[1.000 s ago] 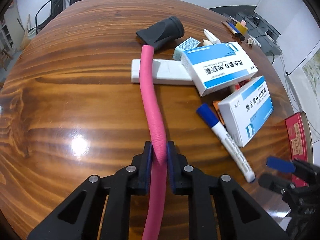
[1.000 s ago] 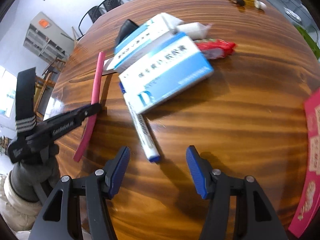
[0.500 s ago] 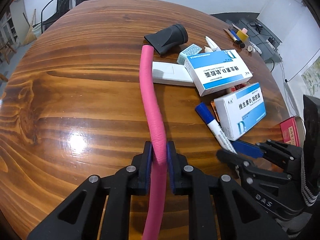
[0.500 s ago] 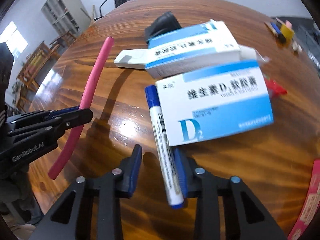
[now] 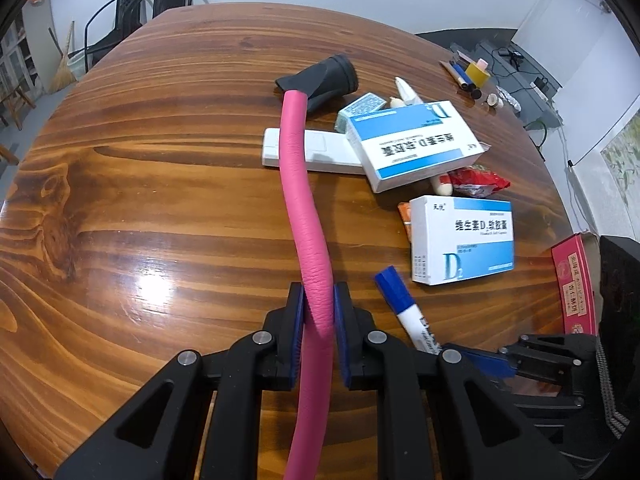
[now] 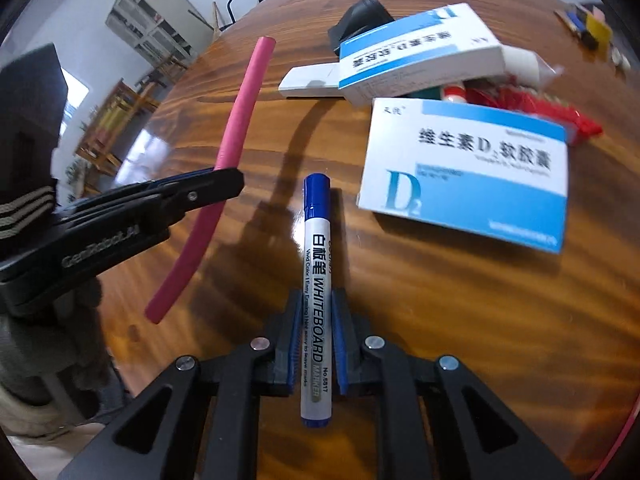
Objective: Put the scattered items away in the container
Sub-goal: 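Grasp the blue whiteboard marker with the right gripper, then carry the pink tube and marker over the tin box with both grippers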
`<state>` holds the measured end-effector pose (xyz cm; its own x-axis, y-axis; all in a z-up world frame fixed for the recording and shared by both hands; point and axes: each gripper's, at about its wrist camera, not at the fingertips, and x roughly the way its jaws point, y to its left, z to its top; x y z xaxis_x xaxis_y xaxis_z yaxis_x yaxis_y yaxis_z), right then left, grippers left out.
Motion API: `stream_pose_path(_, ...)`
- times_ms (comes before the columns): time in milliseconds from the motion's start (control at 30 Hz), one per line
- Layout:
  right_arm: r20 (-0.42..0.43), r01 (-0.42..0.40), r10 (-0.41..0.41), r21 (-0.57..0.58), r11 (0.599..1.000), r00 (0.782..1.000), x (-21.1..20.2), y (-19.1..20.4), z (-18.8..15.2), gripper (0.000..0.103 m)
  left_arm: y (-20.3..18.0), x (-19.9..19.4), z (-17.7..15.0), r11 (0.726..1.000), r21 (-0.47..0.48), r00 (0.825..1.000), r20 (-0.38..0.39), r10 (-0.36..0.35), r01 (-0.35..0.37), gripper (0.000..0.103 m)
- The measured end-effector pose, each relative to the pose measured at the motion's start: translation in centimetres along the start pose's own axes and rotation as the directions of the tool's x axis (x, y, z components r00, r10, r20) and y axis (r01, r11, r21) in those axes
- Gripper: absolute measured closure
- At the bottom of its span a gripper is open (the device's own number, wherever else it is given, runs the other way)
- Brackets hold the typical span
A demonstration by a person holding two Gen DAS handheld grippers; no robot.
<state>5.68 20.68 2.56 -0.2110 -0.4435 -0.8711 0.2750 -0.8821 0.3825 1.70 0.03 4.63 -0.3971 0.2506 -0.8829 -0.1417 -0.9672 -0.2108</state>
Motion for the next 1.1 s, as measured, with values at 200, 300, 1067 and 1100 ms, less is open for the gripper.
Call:
stream_pose_path(200,0.063,-0.022,0.021,0.023,0.999,0.998,-3.6,-1.4,-1.1,0.087,-2.2,-0.5,-0.1,1.000,0.018,1.000,0.012,-0.003,0.003,0.087)
stream_pose_path(300,0.100,-0.025,0.022,0.028,0.999,0.995,-5.5,-1.8,-1.8,0.087,-3.6,-1.0,-0.1,0.999,0.032,1.000,0.023,-0.007,0.006,0.087)
stream_pose_path(1067,0.315,0.067,-0.160,0.286,0.956,0.936,-19.1,-12.9,-10.3,0.087,-21.9,-2.4,-1.9,0.965,0.225,0.989,0.034,-0.143,0.132,0.087)
stream_pose_path(1100,0.321,0.071,-0.171,0.300,0.951,0.932,-19.8,-13.6,-10.9,0.087,-22.6,-2.3,-2.1,0.963,0.230,0.988,0.034,-0.149,0.138,0.087)
